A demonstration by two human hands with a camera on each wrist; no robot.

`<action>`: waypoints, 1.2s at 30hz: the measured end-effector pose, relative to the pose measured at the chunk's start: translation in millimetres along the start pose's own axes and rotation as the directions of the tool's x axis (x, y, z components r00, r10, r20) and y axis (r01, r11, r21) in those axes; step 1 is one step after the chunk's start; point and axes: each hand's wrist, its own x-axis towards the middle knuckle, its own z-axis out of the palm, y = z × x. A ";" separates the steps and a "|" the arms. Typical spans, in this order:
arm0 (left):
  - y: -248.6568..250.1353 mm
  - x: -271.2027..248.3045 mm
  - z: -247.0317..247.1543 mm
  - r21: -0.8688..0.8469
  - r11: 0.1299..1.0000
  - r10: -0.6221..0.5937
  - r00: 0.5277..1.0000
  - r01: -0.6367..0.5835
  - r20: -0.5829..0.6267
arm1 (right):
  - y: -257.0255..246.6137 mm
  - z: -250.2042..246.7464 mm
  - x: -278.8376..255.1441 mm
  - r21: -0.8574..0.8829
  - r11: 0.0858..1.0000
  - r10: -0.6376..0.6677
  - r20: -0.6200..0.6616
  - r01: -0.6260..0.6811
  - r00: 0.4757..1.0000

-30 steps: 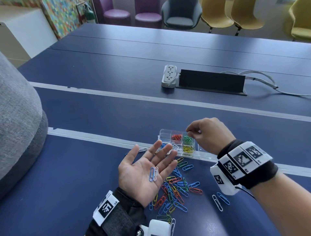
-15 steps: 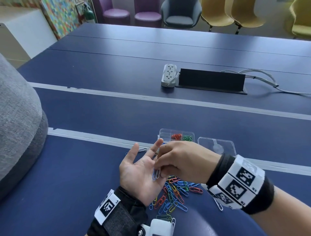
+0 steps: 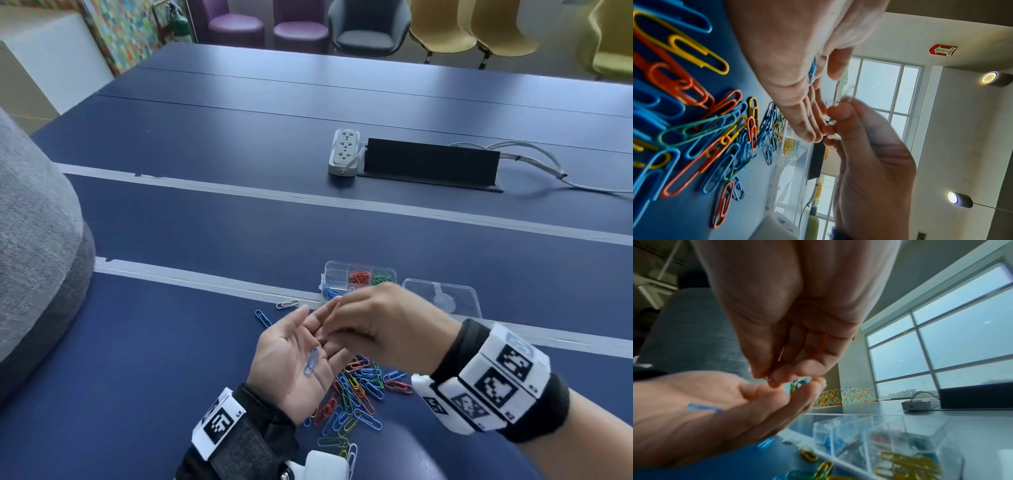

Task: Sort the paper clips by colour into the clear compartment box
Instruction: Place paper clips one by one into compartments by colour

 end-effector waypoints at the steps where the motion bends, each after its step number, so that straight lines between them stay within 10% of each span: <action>1: 0.7 -0.1 0.2 -0.012 1.000 0.011 1.000 -0.011 -0.002 | 4.5 -4.8 1.1 -0.004 0.999 0.049 -0.059 -0.050 0.997; 5: 3.7 -2.7 0.3 -0.023 1.000 0.017 1.000 -0.017 -0.015 | 28.0 -16.3 4.1 -0.100 0.942 0.294 -0.219 -0.321 0.930; 12: 3.0 -4.2 1.9 -0.052 0.998 0.035 0.997 -0.038 -0.062 | 41.2 -18.0 6.7 -0.172 0.803 0.568 -0.066 -0.571 0.820; 19: 5.2 -2.8 7.2 -0.062 0.998 0.031 0.999 -0.034 -0.039 | 32.1 -21.9 3.4 -0.022 0.905 0.411 -0.218 -0.426 0.885; 22: 3.9 -2.5 14.0 -0.065 0.998 0.018 1.000 -0.019 -0.016 | 6.6 -16.3 5.5 0.012 0.986 0.167 -0.050 -0.167 0.985; 26: 3.4 -1.9 16.4 -0.062 0.998 -0.001 1.000 0.000 -0.011 | -5.0 6.6 5.8 -0.068 0.998 0.021 0.122 -0.013 0.992; 32: 7.4 -8.8 16.9 -0.098 0.995 0.025 1.000 -0.025 0.006 | -5.5 13.2 14.7 -0.092 0.996 0.010 0.150 0.004 0.989; 36: 8.0 -7.2 11.2 -0.037 0.999 0.030 0.998 -0.032 -0.059 | 11.6 -5.9 31.1 0.002 0.976 0.215 -0.102 -0.216 0.971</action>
